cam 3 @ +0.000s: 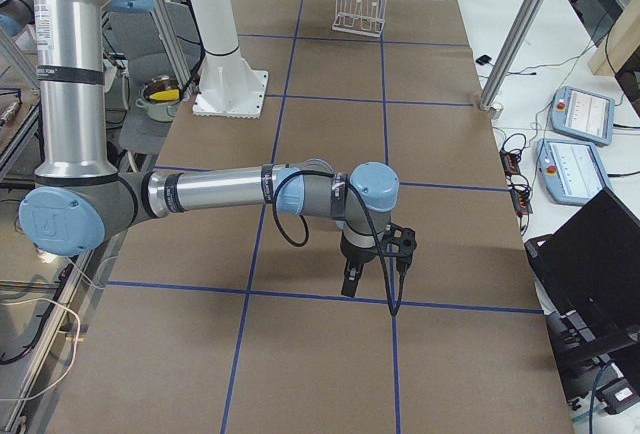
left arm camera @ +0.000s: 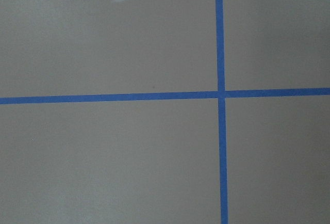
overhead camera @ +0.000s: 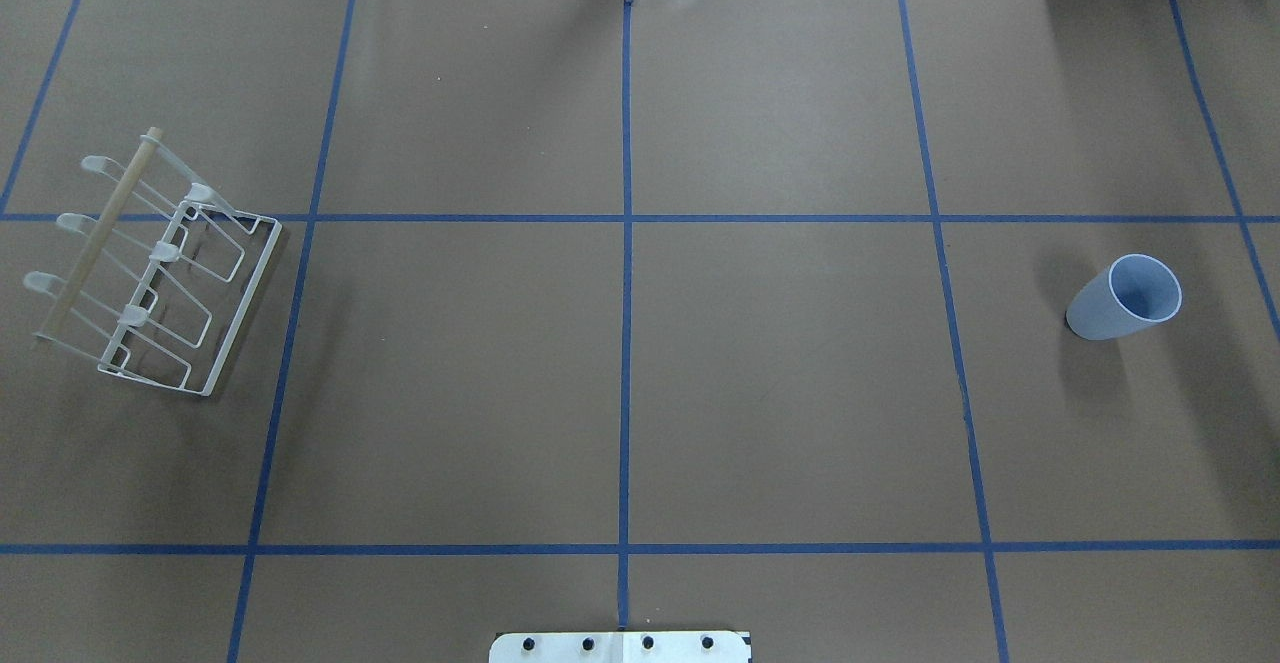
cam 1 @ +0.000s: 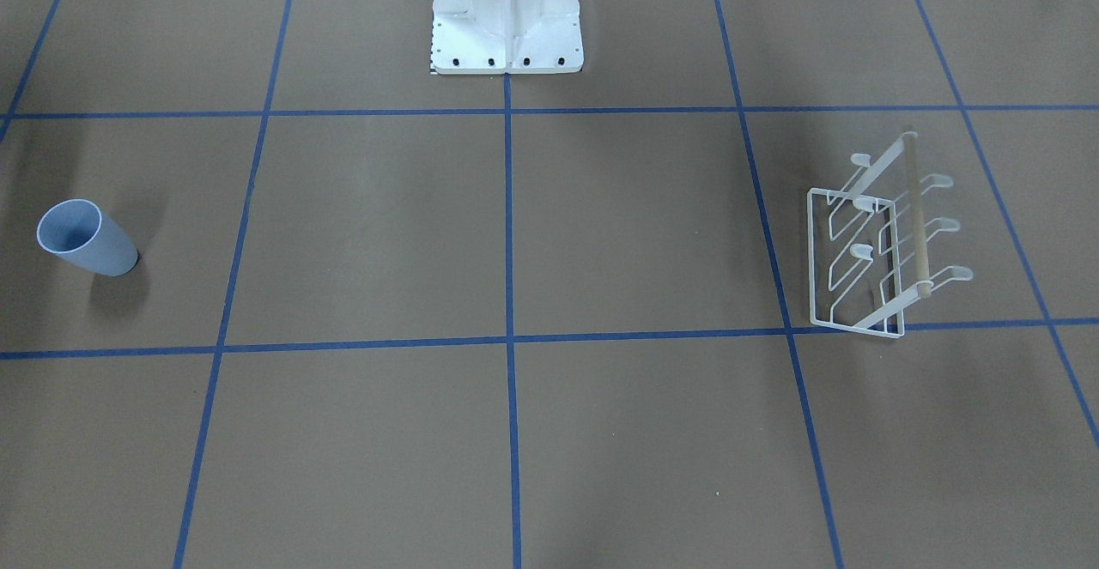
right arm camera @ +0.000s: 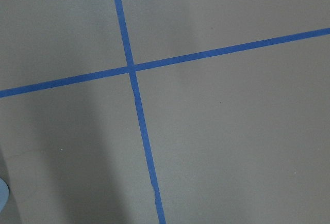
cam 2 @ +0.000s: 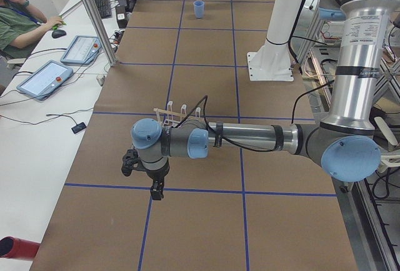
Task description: Hang cup on cup holder
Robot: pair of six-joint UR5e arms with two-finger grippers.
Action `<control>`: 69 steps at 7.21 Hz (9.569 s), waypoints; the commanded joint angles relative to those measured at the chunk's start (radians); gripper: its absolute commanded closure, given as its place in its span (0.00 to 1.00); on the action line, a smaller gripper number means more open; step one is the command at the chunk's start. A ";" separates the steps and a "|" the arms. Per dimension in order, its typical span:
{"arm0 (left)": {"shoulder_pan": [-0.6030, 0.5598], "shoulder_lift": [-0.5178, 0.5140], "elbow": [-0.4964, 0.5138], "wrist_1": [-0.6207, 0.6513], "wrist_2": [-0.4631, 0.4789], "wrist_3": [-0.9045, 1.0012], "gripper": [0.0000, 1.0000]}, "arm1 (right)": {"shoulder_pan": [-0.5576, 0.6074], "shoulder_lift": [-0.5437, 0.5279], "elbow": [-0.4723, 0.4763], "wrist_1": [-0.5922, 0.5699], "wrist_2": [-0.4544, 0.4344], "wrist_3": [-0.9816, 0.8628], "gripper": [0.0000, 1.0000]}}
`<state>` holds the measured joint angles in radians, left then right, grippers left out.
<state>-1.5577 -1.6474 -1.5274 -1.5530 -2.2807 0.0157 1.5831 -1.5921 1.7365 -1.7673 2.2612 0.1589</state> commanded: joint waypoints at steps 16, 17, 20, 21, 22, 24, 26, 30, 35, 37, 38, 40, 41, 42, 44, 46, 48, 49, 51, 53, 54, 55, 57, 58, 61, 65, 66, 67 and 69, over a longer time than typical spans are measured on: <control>0.002 0.000 -0.063 -0.168 0.001 0.000 0.01 | -0.382 0.058 -0.026 0.321 0.178 0.017 0.00; 0.002 0.000 -0.063 -0.168 0.001 0.000 0.01 | -0.388 0.060 -0.046 0.322 0.179 0.016 0.00; 0.002 0.000 -0.062 -0.168 0.001 0.000 0.01 | -0.414 0.070 -0.103 0.322 0.179 0.016 0.00; 0.002 0.000 -0.062 -0.170 0.001 0.000 0.01 | -0.428 0.072 -0.103 0.322 0.179 0.017 0.00; 0.002 0.000 -0.062 -0.168 0.001 0.000 0.01 | -0.440 0.072 -0.104 0.322 0.179 0.016 0.00; 0.002 0.000 -0.062 -0.168 0.001 0.000 0.01 | -0.443 0.072 -0.104 0.324 0.179 0.014 0.59; 0.004 0.000 -0.062 -0.168 0.000 -0.002 0.01 | -0.443 0.061 -0.103 0.379 0.118 0.016 1.00; 0.005 -0.002 -0.066 -0.168 -0.002 -0.005 0.01 | -0.443 0.081 0.030 0.379 0.219 0.130 1.00; 0.137 -0.046 -0.117 -0.418 -0.177 -0.340 0.02 | -0.598 0.334 0.032 0.838 0.157 0.798 1.00; 0.192 -0.081 -0.117 -0.717 -0.177 -0.723 0.02 | -0.668 0.336 0.037 1.128 0.027 1.074 1.00; 0.226 -0.109 -0.123 -0.840 -0.177 -0.905 0.02 | -0.723 0.336 0.038 1.280 -0.058 1.228 1.00; 0.329 -0.182 -0.132 -1.113 -0.174 -1.371 0.02 | -0.848 0.336 0.040 1.495 -0.255 1.399 1.00; 0.356 -0.219 -0.131 -1.235 -0.166 -1.580 0.02 | -0.885 0.336 0.038 1.579 -0.308 1.465 1.00; 0.393 -0.250 -0.135 -1.318 -0.161 -1.744 0.02 | -0.912 0.336 0.038 1.667 -0.349 1.526 1.00; 0.503 -0.272 -0.236 -1.378 -0.001 -2.006 0.02 | -0.953 0.337 0.040 1.772 -0.371 1.577 1.00; 0.672 -0.276 -0.339 -1.378 0.241 -2.135 0.02 | -0.957 0.353 0.044 1.822 -0.371 1.631 1.00; 0.834 -0.311 -0.394 -1.380 0.437 -2.177 0.02 | -0.960 0.377 0.051 1.823 -0.382 1.657 1.00; 0.911 -0.334 -0.404 -1.380 0.528 -2.177 0.02 | -0.966 0.385 0.052 1.823 -0.388 1.659 1.00; 0.987 -0.345 -0.405 -1.381 0.605 -2.174 0.02 | -0.968 0.399 0.066 1.823 -0.390 1.660 1.00; 0.987 -0.348 -0.404 -1.383 0.604 -2.171 0.02 | -0.968 0.397 0.089 1.823 -0.385 1.688 1.00; 0.987 -0.348 -0.405 -1.383 0.603 -2.176 0.02 | -0.969 0.397 0.090 1.823 -0.385 1.690 1.00; 0.989 -0.351 -0.405 -1.381 0.604 -2.182 0.02 | -0.976 0.397 0.090 1.823 -0.387 1.688 1.00; 0.995 -0.365 -0.407 -1.381 0.604 -2.182 0.02 | -0.986 0.397 0.087 1.823 -0.387 1.688 1.00; 1.001 -0.367 -0.405 -1.380 0.604 -2.180 0.02 | -0.986 0.397 0.089 1.823 -0.387 1.686 1.00; 1.005 -0.352 -0.410 -1.471 0.592 -2.166 1.00 | -0.983 0.397 0.098 1.823 -0.387 1.691 0.00; 0.981 -0.321 -0.415 -1.493 0.500 -2.162 1.00 | -0.948 0.347 0.100 1.812 -0.373 1.687 0.00; 0.937 -0.313 -0.407 -1.480 0.498 -2.160 1.00 | -0.874 0.319 0.086 1.795 -0.342 1.680 0.00; 0.888 -0.313 -0.399 -1.469 0.497 -2.148 1.00 | -0.792 0.301 0.069 1.749 -0.295 1.676 0.00; 0.771 -0.313 -0.358 -1.435 0.448 -2.146 1.00 | -0.630 0.288 0.015 1.603 -0.156 1.507 0.00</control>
<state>-0.7133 -1.9609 -1.9108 -3.0126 -1.7967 -2.1327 0.8535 -1.2918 1.7790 -0.0716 2.0178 1.7700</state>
